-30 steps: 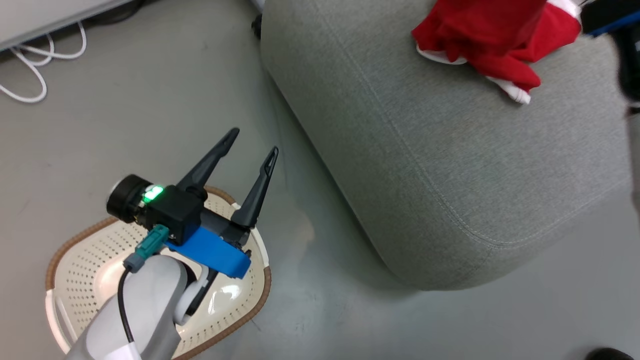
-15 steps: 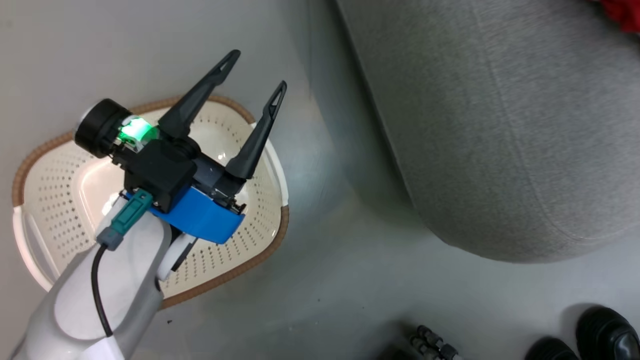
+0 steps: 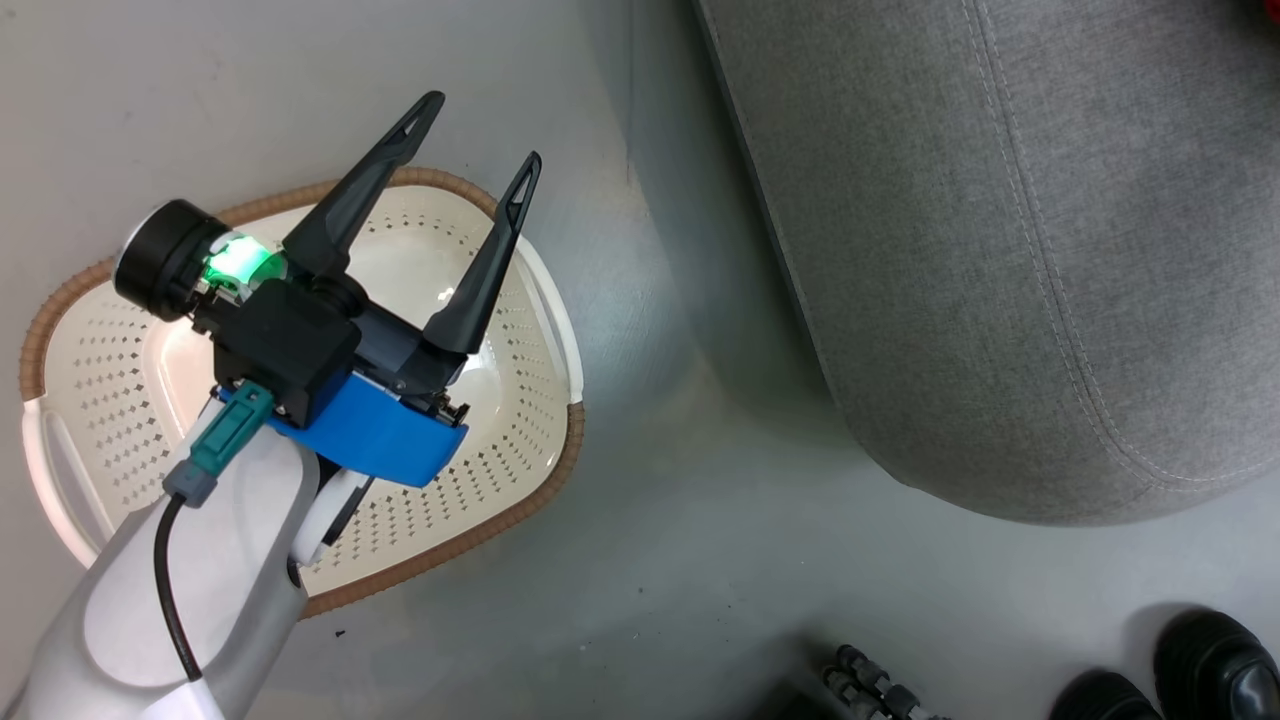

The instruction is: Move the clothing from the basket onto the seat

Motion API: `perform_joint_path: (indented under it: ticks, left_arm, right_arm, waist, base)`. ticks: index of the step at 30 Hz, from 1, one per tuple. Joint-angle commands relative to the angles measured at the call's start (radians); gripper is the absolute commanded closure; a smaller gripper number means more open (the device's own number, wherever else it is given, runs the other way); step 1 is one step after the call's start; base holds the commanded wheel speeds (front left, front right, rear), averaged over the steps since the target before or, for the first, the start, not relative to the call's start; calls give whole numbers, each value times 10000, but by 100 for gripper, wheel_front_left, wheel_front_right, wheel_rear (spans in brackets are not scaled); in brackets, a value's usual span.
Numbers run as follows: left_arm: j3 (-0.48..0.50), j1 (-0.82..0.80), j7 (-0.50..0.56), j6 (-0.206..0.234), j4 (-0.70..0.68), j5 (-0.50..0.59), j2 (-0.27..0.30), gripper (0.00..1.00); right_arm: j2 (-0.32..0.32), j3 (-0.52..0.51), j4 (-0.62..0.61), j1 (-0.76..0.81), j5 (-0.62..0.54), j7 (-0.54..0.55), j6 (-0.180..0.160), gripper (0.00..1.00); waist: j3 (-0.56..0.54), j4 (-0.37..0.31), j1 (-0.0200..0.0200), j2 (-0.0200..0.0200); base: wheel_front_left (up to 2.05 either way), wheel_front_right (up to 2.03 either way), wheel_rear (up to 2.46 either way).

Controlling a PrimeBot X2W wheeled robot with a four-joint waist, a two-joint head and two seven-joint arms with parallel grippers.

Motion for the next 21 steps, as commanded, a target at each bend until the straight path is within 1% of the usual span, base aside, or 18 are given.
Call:
perform_joint_path:
  ticks: [1, 2, 9, 17, 21]
  left_arm:
    - [52, 63, -31, 58, -20, -1, 41, 0]
    - [40, 87, -34, 57, 0, -16, 52, 0]
    - [-55, 147, -94, 92, 129, -67, -1, 0]
    - [-99, 207, -160, 131, 262, -136, -81, 0]
    - [-150, 256, -285, 96, 563, -222, -356, 0]
  right_arm:
    - [-50, -17, 69, -165, -23, -60, 1, 60]
    - [-53, -34, 140, -195, -61, -91, 1, 0]
    - [-54, -222, 567, -323, -256, -182, 1, 0]
    - [31, -104, 707, -255, -481, -239, 1, 0]
    - [-108, 155, 819, 156, -729, -258, 1, 0]
  waist:
    - [-37, 4, -2, 0]
    - [-64, 8, -2, 0]
    - [-200, 59, -2, 0]
    - [-357, 40, -2, 0]
    - [-797, 193, -2, 0]
  base:
    - [0, 0, 0]
    - [0, 0, 0]
    - [0, 0, 0]
    - [0, 0, 0]
    - [0, 0, 0]
